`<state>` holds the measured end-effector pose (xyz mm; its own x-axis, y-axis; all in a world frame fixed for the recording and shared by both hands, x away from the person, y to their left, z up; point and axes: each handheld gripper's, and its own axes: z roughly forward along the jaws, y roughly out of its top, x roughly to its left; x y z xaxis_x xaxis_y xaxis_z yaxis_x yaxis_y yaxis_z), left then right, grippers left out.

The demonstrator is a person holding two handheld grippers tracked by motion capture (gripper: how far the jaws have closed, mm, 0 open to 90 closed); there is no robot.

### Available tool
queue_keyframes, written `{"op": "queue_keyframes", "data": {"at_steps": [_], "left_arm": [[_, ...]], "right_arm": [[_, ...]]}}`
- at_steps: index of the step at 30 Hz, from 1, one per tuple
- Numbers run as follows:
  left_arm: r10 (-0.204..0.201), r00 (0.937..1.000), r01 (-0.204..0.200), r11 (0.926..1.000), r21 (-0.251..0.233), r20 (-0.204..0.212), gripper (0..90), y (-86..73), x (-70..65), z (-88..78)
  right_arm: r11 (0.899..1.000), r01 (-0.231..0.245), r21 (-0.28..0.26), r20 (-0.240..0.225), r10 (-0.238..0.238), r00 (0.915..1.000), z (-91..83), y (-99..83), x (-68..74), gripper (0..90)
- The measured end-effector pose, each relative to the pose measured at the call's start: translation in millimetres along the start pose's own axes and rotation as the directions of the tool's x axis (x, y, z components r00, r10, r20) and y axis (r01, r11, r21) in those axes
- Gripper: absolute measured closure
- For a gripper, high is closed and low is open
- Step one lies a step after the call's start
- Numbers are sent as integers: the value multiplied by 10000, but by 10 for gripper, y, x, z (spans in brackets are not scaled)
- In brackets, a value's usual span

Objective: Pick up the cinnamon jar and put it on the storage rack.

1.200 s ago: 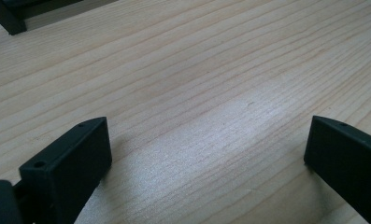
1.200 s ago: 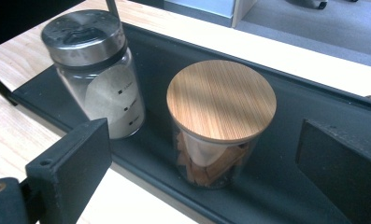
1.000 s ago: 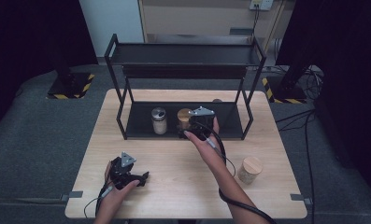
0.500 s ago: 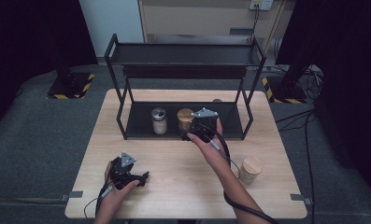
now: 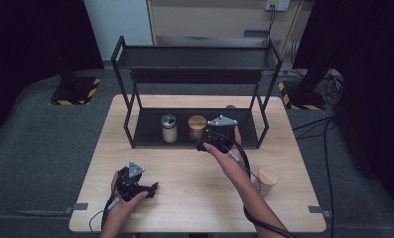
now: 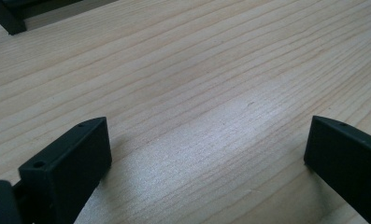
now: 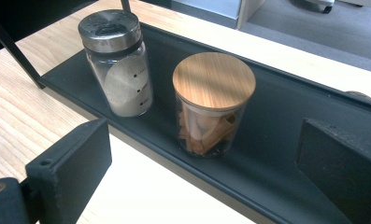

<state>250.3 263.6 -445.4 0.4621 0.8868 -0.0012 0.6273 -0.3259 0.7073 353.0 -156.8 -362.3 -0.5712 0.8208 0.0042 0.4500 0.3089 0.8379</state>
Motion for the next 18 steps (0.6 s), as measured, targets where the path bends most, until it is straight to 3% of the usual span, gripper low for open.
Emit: {"op": "queue_keyframes", "data": {"at_steps": [18], "left_arm": [[-2, 10000, 2, 10000, 5, 11, 0, 2, 2, 2]], "right_arm": [[9999, -117, -95, -200, 115, 9997, -302, -90, -89, 45]]}}
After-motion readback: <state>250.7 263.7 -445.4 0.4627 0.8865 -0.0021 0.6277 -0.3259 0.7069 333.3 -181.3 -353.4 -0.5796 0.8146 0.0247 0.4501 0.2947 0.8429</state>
